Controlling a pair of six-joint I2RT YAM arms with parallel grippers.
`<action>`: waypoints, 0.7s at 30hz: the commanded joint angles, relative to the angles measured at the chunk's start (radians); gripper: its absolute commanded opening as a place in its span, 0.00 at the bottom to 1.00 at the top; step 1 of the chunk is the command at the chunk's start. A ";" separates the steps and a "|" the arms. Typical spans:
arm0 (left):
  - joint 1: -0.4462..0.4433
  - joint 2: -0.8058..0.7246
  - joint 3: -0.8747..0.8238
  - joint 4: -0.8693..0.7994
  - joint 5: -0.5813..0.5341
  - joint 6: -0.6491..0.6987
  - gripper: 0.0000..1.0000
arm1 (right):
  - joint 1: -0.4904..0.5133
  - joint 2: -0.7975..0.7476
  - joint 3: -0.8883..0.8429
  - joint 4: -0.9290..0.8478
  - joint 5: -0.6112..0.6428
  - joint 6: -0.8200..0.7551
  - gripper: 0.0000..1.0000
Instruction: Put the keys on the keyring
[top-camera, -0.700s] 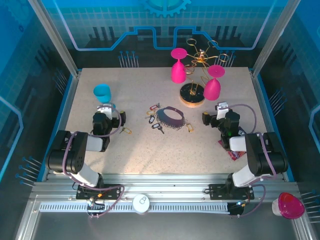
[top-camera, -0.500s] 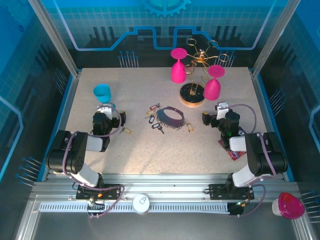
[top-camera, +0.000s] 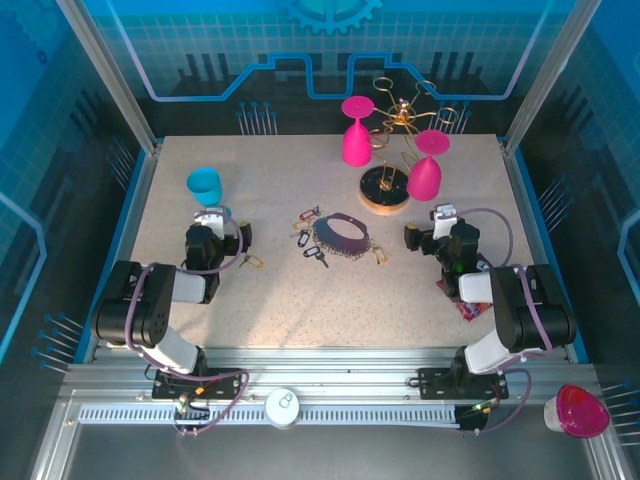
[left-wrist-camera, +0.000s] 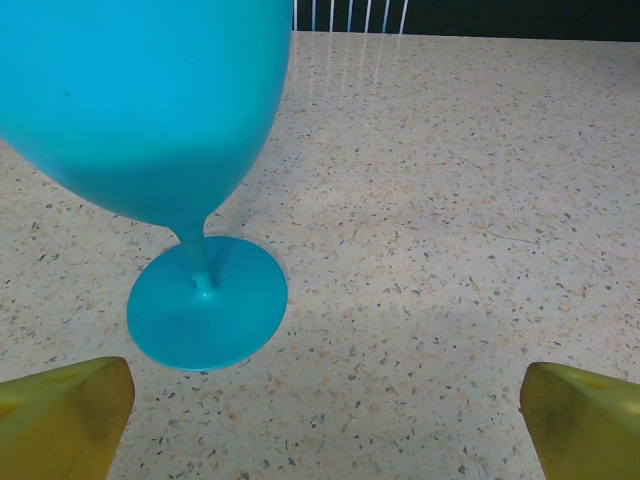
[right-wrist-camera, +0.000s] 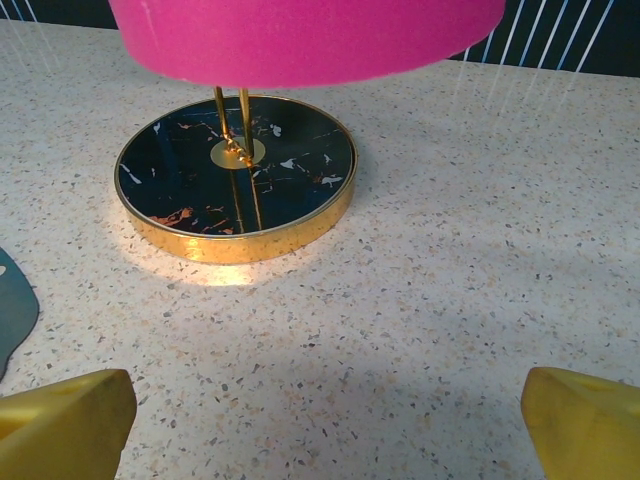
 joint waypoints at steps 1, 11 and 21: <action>0.007 -0.020 0.016 -0.001 0.022 -0.018 1.00 | -0.008 0.001 0.014 0.007 -0.026 0.000 1.00; 0.009 -0.021 0.016 -0.003 0.030 -0.021 0.99 | -0.010 0.000 0.015 0.008 -0.030 0.001 1.00; -0.006 -0.306 0.101 -0.313 -0.012 -0.021 0.99 | 0.043 -0.287 0.077 -0.302 0.028 -0.005 1.00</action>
